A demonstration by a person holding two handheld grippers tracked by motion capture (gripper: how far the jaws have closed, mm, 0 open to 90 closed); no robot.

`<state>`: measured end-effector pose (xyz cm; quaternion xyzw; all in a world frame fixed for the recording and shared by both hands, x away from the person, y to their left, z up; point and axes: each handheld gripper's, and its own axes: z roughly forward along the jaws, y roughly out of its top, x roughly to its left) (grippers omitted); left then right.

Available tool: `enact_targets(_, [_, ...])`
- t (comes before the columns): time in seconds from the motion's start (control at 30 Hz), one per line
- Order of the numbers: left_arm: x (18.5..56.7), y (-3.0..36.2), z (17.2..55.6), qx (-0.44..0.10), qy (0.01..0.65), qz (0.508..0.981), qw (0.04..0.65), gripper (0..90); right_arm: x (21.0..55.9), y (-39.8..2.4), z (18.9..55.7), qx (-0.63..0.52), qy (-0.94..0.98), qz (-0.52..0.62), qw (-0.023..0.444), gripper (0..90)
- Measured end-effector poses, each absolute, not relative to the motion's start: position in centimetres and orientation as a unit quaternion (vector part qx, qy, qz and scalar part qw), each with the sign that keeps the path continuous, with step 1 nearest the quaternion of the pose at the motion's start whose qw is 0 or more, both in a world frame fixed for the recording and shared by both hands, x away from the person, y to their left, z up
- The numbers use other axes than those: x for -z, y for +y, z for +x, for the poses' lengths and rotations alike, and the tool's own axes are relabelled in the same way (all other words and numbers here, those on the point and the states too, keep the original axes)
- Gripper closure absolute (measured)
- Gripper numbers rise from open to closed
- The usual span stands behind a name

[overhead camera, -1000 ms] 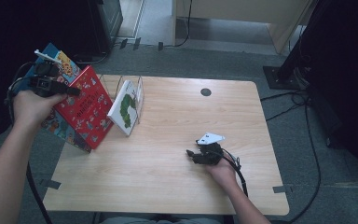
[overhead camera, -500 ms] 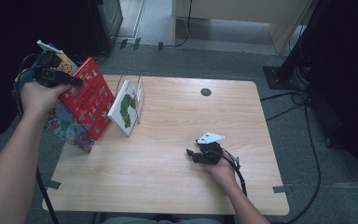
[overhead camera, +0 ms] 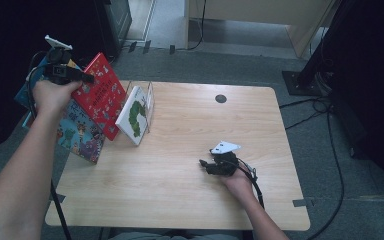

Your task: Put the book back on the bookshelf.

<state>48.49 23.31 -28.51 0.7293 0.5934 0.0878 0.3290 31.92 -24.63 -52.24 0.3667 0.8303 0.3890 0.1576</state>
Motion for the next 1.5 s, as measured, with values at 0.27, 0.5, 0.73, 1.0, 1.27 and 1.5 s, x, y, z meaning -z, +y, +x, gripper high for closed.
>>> enact_targets(0.27, [29.7,23.2,49.3,-0.091,0.593,0.727,0.334,79.5,52.2,-24.6,31.9,-0.389,0.830,0.367,0.158,38.8])
enact_targets(0.5, [29.5,23.4,49.4,-0.081,0.595,0.725,0.337,76.1,52.2,-24.7,31.8,-0.389,0.830,0.368,0.159,38.8])
enact_targets(0.73, [29.4,23.8,49.1,-0.084,0.600,0.725,0.328,62.9,52.2,-24.7,31.8,-0.389,0.830,0.368,0.159,38.8])
enact_targets(1.0, [28.9,24.5,48.8,-0.082,0.604,0.721,0.331,57.0,52.2,-24.8,31.8,-0.388,0.830,0.367,0.159,38.8])
enact_targets(1.27, [27.1,25.4,48.2,-0.089,0.600,0.721,0.334,54.1,52.2,-24.7,31.8,-0.389,0.829,0.369,0.158,38.8])
enact_targets(1.5, [25.4,26.2,47.2,-0.088,0.591,0.724,0.344,53.9,52.2,-24.8,31.8,-0.389,0.830,0.367,0.160,38.7])
